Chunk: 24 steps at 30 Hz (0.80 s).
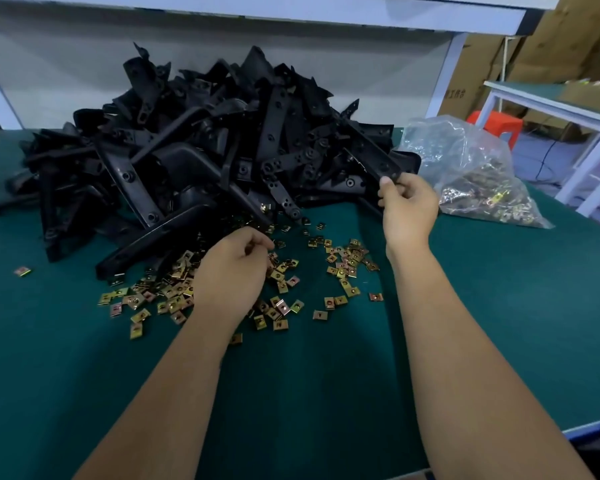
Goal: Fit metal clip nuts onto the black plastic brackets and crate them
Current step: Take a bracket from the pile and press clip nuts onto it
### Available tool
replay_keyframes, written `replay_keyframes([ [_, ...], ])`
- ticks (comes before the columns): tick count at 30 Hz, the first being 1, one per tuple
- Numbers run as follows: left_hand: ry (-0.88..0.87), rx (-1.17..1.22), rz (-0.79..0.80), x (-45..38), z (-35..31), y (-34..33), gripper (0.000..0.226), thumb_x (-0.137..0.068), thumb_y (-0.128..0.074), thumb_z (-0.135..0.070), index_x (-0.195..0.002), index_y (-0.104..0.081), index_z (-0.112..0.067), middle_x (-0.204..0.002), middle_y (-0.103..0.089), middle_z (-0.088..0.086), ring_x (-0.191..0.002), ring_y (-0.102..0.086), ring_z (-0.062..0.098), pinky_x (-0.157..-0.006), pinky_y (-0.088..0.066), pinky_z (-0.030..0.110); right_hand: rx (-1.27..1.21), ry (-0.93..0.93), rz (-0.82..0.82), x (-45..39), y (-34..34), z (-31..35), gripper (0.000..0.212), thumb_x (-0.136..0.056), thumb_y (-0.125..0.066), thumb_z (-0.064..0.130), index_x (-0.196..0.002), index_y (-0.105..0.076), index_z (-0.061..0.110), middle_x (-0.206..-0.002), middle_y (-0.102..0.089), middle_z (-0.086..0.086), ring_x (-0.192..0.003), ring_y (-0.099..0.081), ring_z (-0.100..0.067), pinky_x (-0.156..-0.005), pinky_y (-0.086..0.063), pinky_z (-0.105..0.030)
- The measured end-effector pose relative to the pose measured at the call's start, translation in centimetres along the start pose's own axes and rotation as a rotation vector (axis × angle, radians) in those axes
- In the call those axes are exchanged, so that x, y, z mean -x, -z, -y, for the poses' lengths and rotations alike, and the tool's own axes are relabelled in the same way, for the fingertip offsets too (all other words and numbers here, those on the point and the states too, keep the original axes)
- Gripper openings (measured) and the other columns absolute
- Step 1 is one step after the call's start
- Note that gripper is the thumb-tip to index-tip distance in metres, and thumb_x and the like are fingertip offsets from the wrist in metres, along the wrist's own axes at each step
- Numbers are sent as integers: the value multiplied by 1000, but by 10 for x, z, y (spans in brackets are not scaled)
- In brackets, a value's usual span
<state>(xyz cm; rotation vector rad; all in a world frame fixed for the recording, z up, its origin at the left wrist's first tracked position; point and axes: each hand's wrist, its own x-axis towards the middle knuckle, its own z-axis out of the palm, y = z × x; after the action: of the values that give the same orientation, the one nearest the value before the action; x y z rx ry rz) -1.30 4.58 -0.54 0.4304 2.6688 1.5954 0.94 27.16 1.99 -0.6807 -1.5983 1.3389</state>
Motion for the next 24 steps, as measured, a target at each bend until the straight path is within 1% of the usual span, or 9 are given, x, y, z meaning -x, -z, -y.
replay_keyframes([
  [3, 10, 16, 2, -1, 2, 1, 31, -92, -46, -15, -81, -65, -37, -75, -66, -22, -44, -47, 2, -53, -42, 32, 12, 87, -100, 5, 0, 6, 22, -91, -61, 9, -78, -58, 27, -73, -63, -1, -71, -62, -19, -76, -55, -36],
  [6, 4, 33, 5, -2, 3, 1, 31, -91, -46, -14, -81, -65, -36, -74, -66, -19, -43, -46, 3, -53, -42, 32, 54, 285, -190, 16, -1, 11, 12, -89, -59, 9, -83, -62, 19, -67, -55, 13, -63, -54, 0, -65, -48, -20],
  [8, -7, 30, 2, -1, 1, 2, 31, -91, -46, -14, -81, -65, -36, -72, -67, -15, -44, -47, 3, -53, -42, 33, 105, 400, -174, 28, -2, 13, 8, -89, -59, 10, -90, -67, 11, -67, -52, 18, -62, -51, 4, -63, -42, -12],
  [13, 5, 110, -11, 2, -2, 6, 32, -94, -45, -13, -85, -68, -33, -74, -68, -8, -53, -53, 9, -55, -46, 31, 118, 497, -112, 64, -19, 23, 6, -92, -52, 16, -92, -53, 22, -74, -52, 13, -70, -54, -16, -64, -41, -15],
  [16, 21, 316, -66, 4, -7, 11, 32, -96, -44, -8, -88, -69, -25, -69, -68, -6, -54, -56, 3, -48, -45, 19, 51, 433, -46, 84, -34, 27, 15, -93, -47, 11, -95, -46, 25, -84, -56, 7, -78, -56, -19, -67, -47, -26],
  [18, 41, 512, -83, 5, -14, 16, 31, -100, -42, -9, -91, -70, -19, -69, -69, -3, -58, -61, 5, -51, -48, 18, 47, 457, 8, 94, -39, 28, 15, -92, -49, 2, -96, -51, 16, -95, -60, 1, -87, -58, -21, -76, -50, -37],
  [20, 79, 794, -43, 5, -17, 24, 32, -106, -36, -25, -105, -68, -18, -80, -75, 2, -69, -69, 13, -59, -55, 25, 72, 537, 75, 99, -38, 27, 12, -90, -49, -3, -98, -56, 4, -103, -62, -4, -96, -59, -24, -84, -51, -40],
  [22, 65, 1096, 74, 4, -15, 33, 50, -104, -26, -53, -128, -57, -20, -103, -75, 8, -88, -72, 22, -66, -59, 32, 116, 611, 144, 99, -33, 24, 14, -88, -49, -3, -99, -56, -1, -109, -63, -9, -102, -59, -26, -89, -51, -40],
  [24, 2, 1242, 142, 5, -13, 41, 56, -96, -29, -67, -136, -49, -33, -119, -70, 7, -104, -70, 27, -71, -58, 35, 126, 629, 186, 98, -27, 23, 15, -88, -48, -5, -100, -55, -2, -114, -63, -12, -107, -60, -27, -92, -51, -43],
])
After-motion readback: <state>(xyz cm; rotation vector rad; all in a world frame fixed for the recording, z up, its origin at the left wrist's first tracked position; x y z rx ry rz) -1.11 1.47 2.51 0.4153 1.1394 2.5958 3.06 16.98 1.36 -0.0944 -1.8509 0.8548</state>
